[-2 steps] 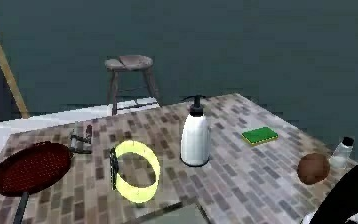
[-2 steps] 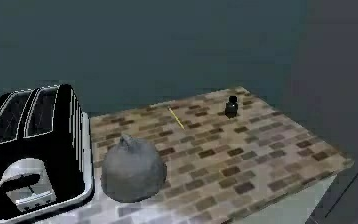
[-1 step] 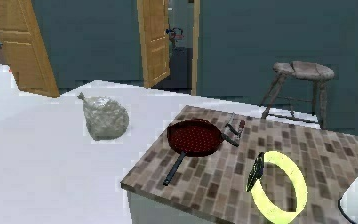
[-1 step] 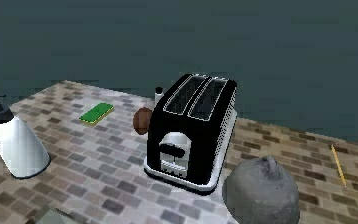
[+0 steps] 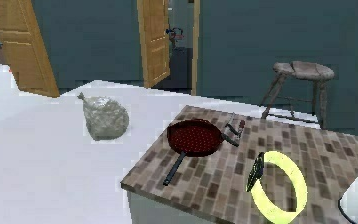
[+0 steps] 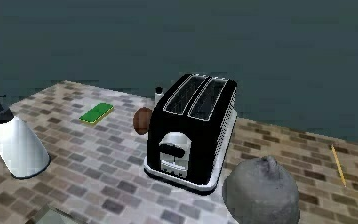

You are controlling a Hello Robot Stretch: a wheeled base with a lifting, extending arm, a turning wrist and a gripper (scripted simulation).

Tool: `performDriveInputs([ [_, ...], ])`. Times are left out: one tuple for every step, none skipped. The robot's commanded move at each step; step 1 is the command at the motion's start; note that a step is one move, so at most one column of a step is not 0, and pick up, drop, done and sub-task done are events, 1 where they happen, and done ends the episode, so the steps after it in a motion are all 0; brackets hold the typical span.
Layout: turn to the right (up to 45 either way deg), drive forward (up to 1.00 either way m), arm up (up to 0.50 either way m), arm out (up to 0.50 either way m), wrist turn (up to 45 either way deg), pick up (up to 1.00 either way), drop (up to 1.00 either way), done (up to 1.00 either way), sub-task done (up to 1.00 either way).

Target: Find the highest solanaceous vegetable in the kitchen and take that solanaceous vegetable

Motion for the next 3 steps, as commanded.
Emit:
performDriveInputs([
  [0.0,0.0,0.38,0.0,0.0,0.0,0.0,0.0,0.0],
  [0.0,0.0,0.0,0.32,0.0,0.0,0.0,0.0,0.0],
  [0.0,0.0,0.0,0.0,45.0,0.0,0.0,0.0,0.0],
])
